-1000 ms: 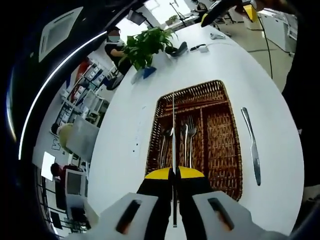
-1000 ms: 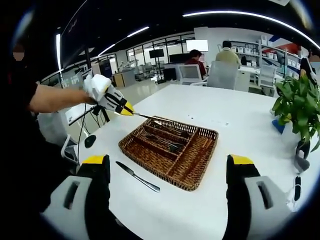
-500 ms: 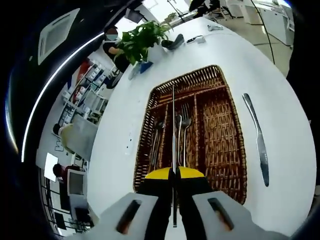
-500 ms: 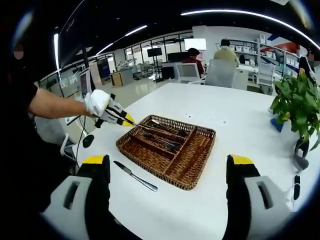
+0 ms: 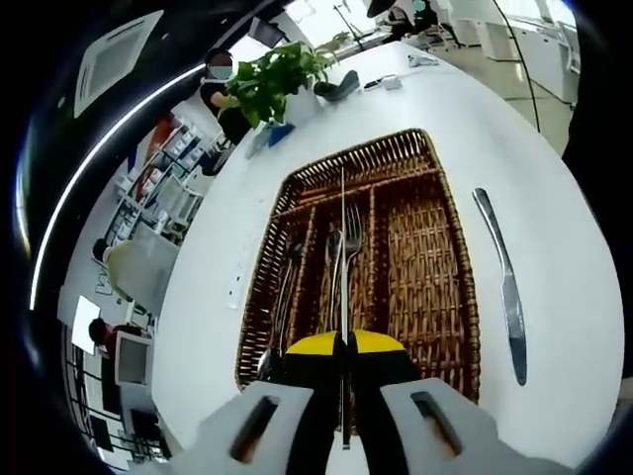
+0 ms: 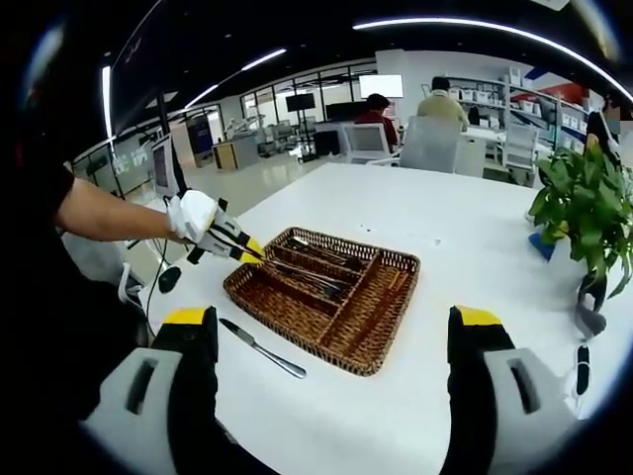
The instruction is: Arrange the knives, forks, and spoons in their matching storage slots by inserting each utensil handle-first until every utensil is classified and aligned in the correct compartment
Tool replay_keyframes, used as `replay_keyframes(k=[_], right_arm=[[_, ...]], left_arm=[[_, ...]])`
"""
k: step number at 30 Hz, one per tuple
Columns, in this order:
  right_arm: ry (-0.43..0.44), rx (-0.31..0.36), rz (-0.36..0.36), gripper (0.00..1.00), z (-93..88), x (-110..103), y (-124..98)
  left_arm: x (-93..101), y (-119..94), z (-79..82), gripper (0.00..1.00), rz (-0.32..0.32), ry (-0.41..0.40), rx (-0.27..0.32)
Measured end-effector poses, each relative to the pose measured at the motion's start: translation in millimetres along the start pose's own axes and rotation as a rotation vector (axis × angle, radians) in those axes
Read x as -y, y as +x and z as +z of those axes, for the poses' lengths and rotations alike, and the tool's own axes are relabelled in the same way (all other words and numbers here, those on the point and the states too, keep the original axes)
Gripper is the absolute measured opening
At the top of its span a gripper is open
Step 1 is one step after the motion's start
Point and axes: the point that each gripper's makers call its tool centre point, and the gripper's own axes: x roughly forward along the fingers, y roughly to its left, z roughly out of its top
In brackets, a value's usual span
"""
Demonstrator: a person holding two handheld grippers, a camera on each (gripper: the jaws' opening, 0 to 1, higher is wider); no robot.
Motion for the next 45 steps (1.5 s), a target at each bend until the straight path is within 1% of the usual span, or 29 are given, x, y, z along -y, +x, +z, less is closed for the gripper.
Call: replay_keyframes(k=[5, 11, 16, 22, 24, 28, 34, 39, 42, 44, 45], right_arm=[[0.004, 0.001, -0.004, 1.00, 0.4, 1.4, 1.4], [0.012, -0.002, -0.002, 1.00, -2.6, 0.2, 5.2], [0.014, -0.002, -0.003, 1.00, -3.4, 0.4, 5.2], [0.023, -0.007, -0.006, 1.00, -8.2, -1.3, 1.6], [0.021, -0.008, -0.010, 1.00, -9.7, -1.6, 0.3], [0.023, -0.014, -0.011, 1.00, -13.3, -3.0, -2.6], [0.032, -0.025, -0.026, 1.00, -19.3, -1.6, -9.7], [0.037, -0.019, -0.038, 1.00, -17.6, -0.2, -12.8], [0.036, -0.016, -0.040, 1.00, -16.5, 0.0, -13.1], [0.034, -0.019, -0.041, 1.00, -17.3, 0.1, -13.3], [0.032, -0.021, -0.041, 1.00, -17.8, 0.1, -13.3]], left_arm=[[4.0, 2.6, -0.8, 0.01, -0.011, -0.009, 0.003], [15.5, 7.2, -2.8, 0.01, -0.037, -0.010, -0.003], [26.6, 13.8, -6.6, 0.01, -0.080, -0.011, -0.024], [32.7, 21.7, -12.4, 0.01, -0.093, -0.001, -0.042], [35.2, 23.9, -13.3, 0.01, -0.102, -0.010, -0.039], [44.2, 31.8, -18.5, 0.01, -0.133, 0.012, -0.061], [44.0, 39.4, -22.0, 0.01, -0.143, -0.002, -0.072], [48.1, 44.3, -23.1, 0.01, -0.149, 0.033, -0.075], [49.6, 45.5, -25.1, 0.02, -0.152, 0.032, -0.081], [55.1, 47.3, -31.1, 0.03, -0.182, 0.045, -0.110], [61.5, 47.9, -35.4, 0.03, -0.215, 0.056, -0.130]])
